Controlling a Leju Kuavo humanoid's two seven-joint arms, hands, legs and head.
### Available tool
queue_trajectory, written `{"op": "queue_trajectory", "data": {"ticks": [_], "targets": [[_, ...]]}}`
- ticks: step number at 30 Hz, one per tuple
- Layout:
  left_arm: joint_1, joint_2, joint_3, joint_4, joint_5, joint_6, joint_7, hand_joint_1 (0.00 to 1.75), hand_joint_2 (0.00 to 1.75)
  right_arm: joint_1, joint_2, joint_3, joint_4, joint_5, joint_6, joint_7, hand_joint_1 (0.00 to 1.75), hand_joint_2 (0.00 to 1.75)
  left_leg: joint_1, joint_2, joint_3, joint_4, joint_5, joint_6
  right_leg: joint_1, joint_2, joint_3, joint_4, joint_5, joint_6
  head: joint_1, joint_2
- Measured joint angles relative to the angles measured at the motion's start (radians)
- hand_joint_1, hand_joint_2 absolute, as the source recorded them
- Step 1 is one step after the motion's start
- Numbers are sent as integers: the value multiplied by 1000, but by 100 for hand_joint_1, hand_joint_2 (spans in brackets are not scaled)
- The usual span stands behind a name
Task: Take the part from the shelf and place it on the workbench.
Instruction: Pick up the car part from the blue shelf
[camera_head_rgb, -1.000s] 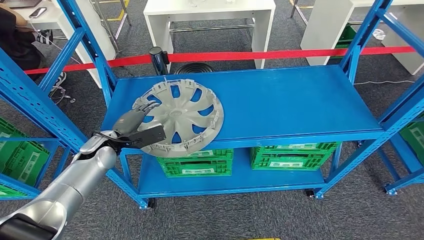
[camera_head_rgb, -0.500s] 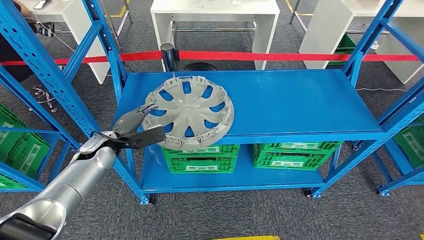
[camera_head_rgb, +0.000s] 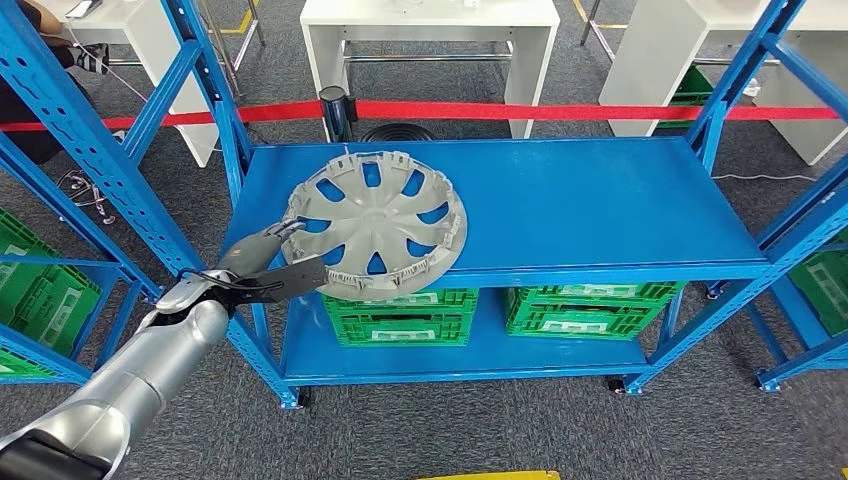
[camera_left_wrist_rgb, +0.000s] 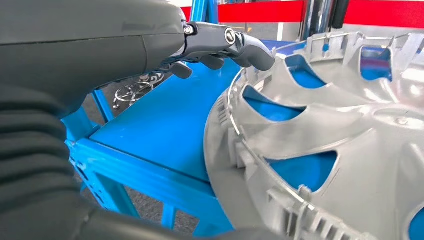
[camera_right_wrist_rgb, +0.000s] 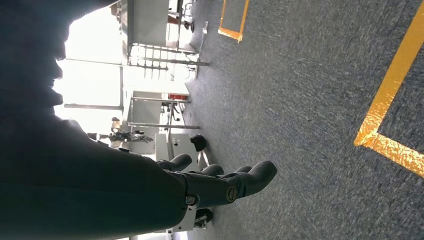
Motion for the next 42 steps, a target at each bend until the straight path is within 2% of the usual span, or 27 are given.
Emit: {"op": "queue_trajectory", "data": {"ticks": [13,21,28,38,42], "targets": [[3,2,0,6,0,-1,0,0,175,0,0,0,0,0,0,0,0,175,0,0,0,0,1,-1,0,0,0,1,0,0,0,0],[7,7,-12,18,-2,-67,29,0,175,-1,0,-1,0,10,-1,1,0,175,0,0,0,0,1,-1,0,0,0,1,0,0,0,0],[9,6,-27,20,-13,-93,18,0,175,-1,0,-4,0,19,3,-1,0,175,0,0,0,0,1,-1,0,0,0,1,0,0,0,0],[64,0,-73,-13,-64,91,-149,0,175,-2,-4,-6,0,42,13,-15,0,175,0,0,0,0,1,-1,0,0,-1,1,0,0,0,0],[76,-11,-100,-33,-78,138,-185,0,175,-1,-4,-6,0,42,14,-14,0,175,0,0,0,0,1,-1,0,0,-1,1,0,0,0,0]]}}
